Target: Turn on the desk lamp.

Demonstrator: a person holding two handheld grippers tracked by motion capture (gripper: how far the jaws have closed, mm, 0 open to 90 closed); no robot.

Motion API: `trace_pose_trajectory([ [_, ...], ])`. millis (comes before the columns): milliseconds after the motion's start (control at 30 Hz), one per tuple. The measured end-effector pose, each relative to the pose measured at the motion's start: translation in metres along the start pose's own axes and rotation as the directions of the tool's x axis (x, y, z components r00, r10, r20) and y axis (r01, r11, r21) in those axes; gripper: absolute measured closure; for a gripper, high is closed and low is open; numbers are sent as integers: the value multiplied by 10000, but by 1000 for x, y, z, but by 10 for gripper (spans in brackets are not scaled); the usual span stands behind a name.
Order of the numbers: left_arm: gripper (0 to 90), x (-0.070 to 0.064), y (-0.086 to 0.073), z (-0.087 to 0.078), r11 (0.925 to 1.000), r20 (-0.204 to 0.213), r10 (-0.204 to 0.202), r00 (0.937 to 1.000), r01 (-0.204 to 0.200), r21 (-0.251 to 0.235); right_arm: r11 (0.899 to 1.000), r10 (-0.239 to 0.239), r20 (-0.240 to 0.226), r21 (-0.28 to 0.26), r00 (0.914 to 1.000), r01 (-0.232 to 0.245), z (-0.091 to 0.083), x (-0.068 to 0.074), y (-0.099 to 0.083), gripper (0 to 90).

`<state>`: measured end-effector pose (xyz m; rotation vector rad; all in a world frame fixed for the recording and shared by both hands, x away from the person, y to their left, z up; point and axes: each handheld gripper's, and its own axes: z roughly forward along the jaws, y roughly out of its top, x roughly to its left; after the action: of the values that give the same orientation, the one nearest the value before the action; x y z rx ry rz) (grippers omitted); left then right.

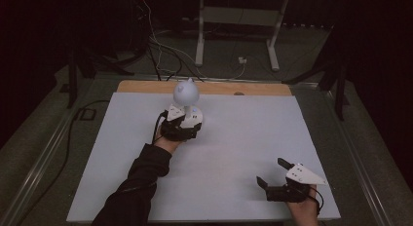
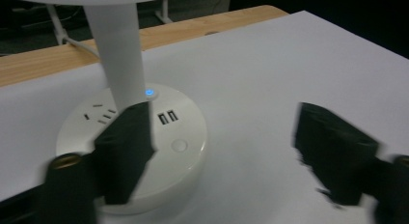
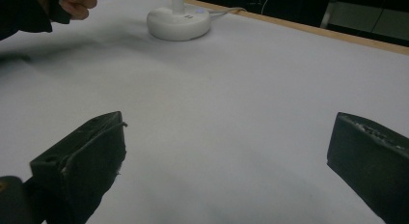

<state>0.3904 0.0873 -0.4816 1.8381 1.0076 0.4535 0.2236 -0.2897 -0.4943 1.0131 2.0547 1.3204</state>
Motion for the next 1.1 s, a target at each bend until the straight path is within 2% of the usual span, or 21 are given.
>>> trace_pose_trajectory([
  [67, 376, 2, 0, 2, 9999, -125, -118, 9999, 119, 73, 10000, 43, -8, 19, 10000, -43, 0, 0, 0, 0],
  [200, 500, 4, -1, 7, 9997, -376, -29, 9993, 38, 229, 10000, 66, -19, 39, 10000, -66, 0, 0, -1, 0],
  [400, 667, 10, -4, 13, 9992, -419, -284, 9987, 295, 259, 10000, 89, -33, 40, 10000, -89, 0, -1, -1, 0],
  [500, 730, 12, -6, 17, 9990, -442, -99, 9990, 118, 423, 10000, 82, -41, 42, 10000, -82, 0, -1, -1, 0],
  [733, 805, 13, -10, 25, 9988, -424, -211, 9989, 229, 443, 9999, 99, -63, 32, 9999, -99, 0, -1, -1, 0],
  [800, 810, 13, -10, 26, 9991, -460, -139, 9988, 158, 403, 9999, 120, -70, 31, 9999, -120, 0, -1, -1, 0],
  [867, 839, 11, -12, 28, 9997, -559, 91, 9984, -77, 246, 9999, 112, -71, 32, 9999, -112, 0, -1, -1, 0],
  [933, 842, 11, -12, 30, 9991, -627, 241, 9977, -219, 357, 9999, 138, -75, 24, 9999, -138, 0, -1, -1, 0],
  [1100, 900, 14, -14, 33, 9990, -730, 221, 9971, -192, 400, 9999, 134, -106, 30, 9999, -134, 0, -1, -1, 0],
])
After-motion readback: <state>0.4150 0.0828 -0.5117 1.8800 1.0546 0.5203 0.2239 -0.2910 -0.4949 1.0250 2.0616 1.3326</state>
